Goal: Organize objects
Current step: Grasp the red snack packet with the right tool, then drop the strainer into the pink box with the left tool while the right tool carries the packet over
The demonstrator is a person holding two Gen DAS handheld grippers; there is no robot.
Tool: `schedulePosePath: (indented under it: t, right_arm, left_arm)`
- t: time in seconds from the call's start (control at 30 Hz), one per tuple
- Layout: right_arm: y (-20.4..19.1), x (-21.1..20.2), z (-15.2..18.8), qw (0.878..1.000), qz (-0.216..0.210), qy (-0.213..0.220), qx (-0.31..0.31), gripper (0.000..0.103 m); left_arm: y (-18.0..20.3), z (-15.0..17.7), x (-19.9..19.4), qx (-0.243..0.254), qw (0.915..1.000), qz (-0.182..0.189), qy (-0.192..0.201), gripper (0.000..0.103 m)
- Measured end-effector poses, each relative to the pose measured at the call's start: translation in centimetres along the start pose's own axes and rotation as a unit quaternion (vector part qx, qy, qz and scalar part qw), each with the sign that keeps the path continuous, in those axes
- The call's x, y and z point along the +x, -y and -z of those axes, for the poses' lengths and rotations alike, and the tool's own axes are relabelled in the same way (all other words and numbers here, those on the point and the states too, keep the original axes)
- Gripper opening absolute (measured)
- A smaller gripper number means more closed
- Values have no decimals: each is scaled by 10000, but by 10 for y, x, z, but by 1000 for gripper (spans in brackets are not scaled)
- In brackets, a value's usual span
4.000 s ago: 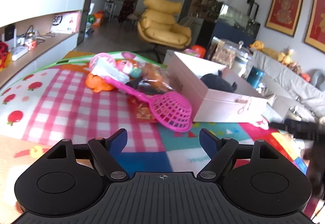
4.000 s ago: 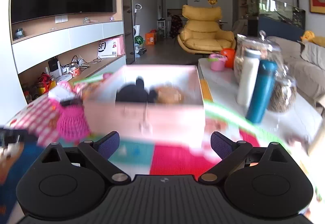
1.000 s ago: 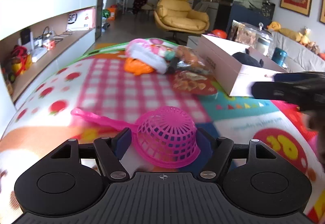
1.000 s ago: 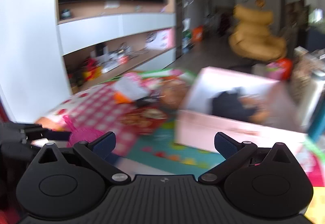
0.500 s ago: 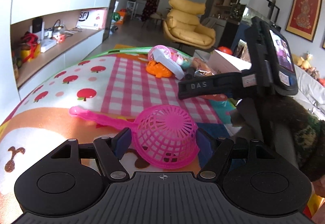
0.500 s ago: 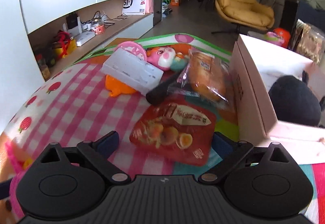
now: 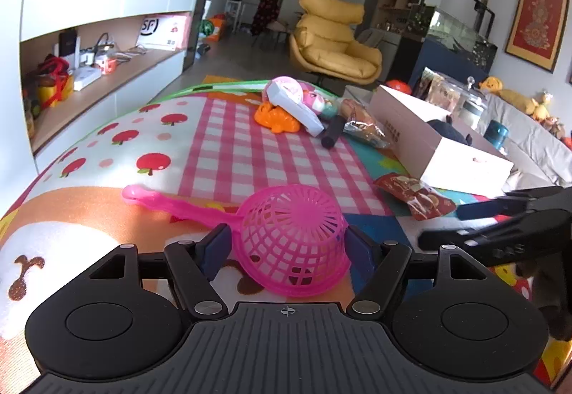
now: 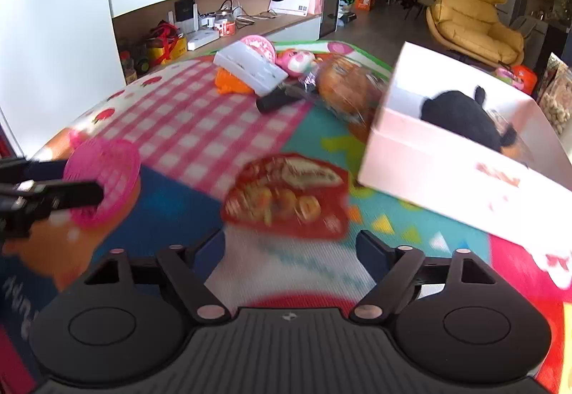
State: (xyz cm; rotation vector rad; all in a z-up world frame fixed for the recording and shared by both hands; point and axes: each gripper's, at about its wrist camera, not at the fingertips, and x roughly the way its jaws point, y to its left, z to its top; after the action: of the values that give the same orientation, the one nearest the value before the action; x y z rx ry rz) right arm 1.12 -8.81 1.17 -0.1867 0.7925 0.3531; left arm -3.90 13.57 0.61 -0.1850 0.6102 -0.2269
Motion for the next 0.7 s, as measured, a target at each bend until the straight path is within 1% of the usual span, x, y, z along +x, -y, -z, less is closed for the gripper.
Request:
schedulePosePath:
  t: [0.03, 0.07, 0.23, 0.37, 0.4, 0.43, 0.47, 0.5, 0.6, 0.7]
  right_arm:
    - [2, -1, 1, 10000, 3, -15, 49, 93]
    - [3, -1, 2, 9999, 11, 11, 130, 97]
    - [6, 17, -11, 9982, -167, 91, 571, 98]
    - [1, 40, -30, 9981, 21, 139, 601, 98]
    - [0, 44, -33, 9981, 59, 122, 596, 97]
    - [-1, 45, -35, 9982, 117, 100, 574, 91]
    - [-3, 44, -37, 9986, 116, 94, 512, 80]
    - [-5, 40, -36, 9991, 63, 81, 411, 78]
    - [-5, 17, -27, 9997, -138, 75, 188, 78]
    - [2, -19, -10, 9996, -100, 276, -17, 78]
  left_arm:
    - [1, 0, 1, 19, 10000, -21, -14, 75]
    - [1, -1, 1, 38, 10000, -42, -22, 75]
    - [4, 0, 2, 114, 9999, -113, -54, 75]
    - [4, 0, 3, 124, 9998, -125, -60, 75]
    - [5, 0, 3, 133, 9998, -135, -65, 75]
    - [6, 0, 3, 147, 9998, -148, -70, 75]
    - [6, 0, 3, 165, 9997, -165, -74, 75]
    - [7, 0, 4, 187, 9996, -187, -81, 75]
    - [12, 1, 4, 304, 9991, -291, -94, 75]
    - [19, 1, 1, 460, 9980, -424, -77, 75]
